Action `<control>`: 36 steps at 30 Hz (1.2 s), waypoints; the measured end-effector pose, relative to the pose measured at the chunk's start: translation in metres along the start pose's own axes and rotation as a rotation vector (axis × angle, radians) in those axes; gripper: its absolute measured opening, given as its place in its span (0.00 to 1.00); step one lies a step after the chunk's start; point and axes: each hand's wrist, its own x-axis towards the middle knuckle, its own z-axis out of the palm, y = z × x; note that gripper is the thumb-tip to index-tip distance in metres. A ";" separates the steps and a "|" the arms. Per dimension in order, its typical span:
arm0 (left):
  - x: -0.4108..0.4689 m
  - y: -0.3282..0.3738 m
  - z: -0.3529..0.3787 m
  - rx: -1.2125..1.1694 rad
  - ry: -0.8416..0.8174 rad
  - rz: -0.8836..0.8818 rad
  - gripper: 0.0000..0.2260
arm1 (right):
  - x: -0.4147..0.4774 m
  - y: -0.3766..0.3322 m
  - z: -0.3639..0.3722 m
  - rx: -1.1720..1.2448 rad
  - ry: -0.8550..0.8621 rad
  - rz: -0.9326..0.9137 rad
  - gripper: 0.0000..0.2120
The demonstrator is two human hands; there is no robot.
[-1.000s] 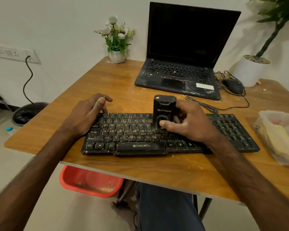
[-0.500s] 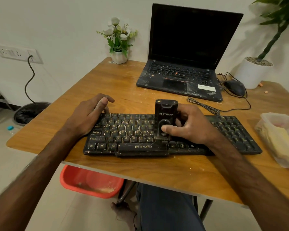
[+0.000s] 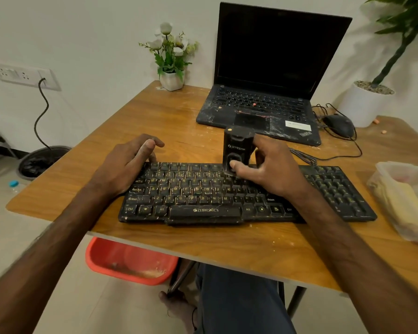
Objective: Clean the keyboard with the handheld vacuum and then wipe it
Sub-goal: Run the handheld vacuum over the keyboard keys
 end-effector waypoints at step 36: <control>0.001 -0.001 0.000 -0.003 0.000 -0.007 0.26 | 0.000 0.000 -0.002 -0.038 0.066 0.046 0.23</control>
